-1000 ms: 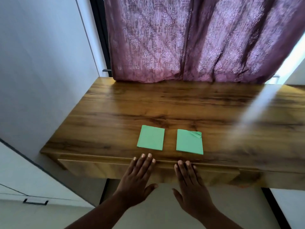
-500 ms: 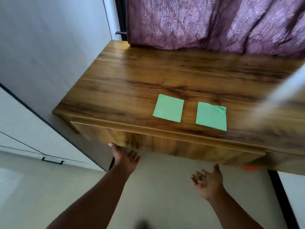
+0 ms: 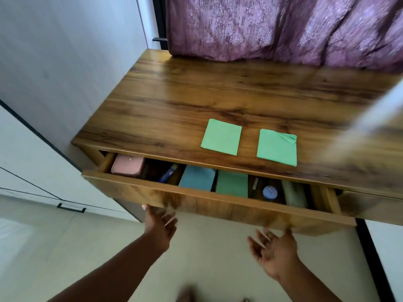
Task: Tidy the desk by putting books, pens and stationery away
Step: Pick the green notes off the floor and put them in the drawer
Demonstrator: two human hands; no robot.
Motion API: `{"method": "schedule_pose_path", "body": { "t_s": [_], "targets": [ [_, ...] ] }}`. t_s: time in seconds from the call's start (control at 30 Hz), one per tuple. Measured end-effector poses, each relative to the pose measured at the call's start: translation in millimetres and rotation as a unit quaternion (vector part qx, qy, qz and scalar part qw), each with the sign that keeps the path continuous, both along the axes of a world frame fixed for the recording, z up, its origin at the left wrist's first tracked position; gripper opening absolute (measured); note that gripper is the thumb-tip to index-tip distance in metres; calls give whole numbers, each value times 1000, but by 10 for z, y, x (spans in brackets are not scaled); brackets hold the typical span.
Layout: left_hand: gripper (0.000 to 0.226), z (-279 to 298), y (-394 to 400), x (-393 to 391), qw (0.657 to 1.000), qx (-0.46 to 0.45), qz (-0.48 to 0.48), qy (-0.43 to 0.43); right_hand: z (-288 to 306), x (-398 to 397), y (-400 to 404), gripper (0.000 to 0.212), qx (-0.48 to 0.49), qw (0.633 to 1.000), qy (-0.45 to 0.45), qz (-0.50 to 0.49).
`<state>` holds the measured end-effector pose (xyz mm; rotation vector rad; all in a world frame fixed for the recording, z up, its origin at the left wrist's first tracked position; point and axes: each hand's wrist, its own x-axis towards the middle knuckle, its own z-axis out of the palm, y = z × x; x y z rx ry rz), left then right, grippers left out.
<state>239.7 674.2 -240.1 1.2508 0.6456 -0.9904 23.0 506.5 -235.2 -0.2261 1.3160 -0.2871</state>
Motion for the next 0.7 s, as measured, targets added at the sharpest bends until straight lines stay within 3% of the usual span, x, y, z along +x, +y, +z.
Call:
{"method": "schedule_pose_path", "body": {
  "t_s": [0.1, 0.17, 0.2, 0.27, 0.3, 0.33, 0.4, 0.43, 0.5, 0.6, 0.7],
  "targets": [
    [31, 432, 238, -405, 972, 76, -206, -89, 456, -142, 304, 38, -46, 963, 87, 253],
    [17, 752, 382, -576, 898, 75, -319, -294, 778, -276, 373, 14, -236, 879, 114, 399],
    [15, 893, 434, -611, 831, 72, -351, -425, 908, -345, 355, 8, -385, 801, 145, 435],
    [15, 1084, 458, -538, 660, 81, -373, -647, 1080, -417, 233, 16, -640, 608, 204, 423],
    [18, 1098, 437, -473, 569, 100, -384, -720, 1127, -415, 178, 22, -693, 553, 211, 413],
    [24, 1091, 389, -403, 491, 134, -409, -758, 1098, -397, 122, 35, -702, 522, 227, 427],
    [47, 984, 274, -305, 395, 230, -473, -753, 890, -349, 88, 62, -662, 477, 308, 489],
    [57, 911, 232, -270, 367, 264, -497, -741, 801, -328, 88, 69, -639, 450, 354, 514],
    [66, 767, 223, -226, 345, 295, -528, -718, 717, -315, 106, 72, -608, 419, 390, 550],
    [67, 677, 324, -260, 327, 317, -553, -698, 737, -360, 189, 64, -585, 413, 380, 585],
    [69, 664, 388, -311, 312, 310, -577, -689, 708, -425, 221, 63, -571, 430, 375, 590]
  ]
}}
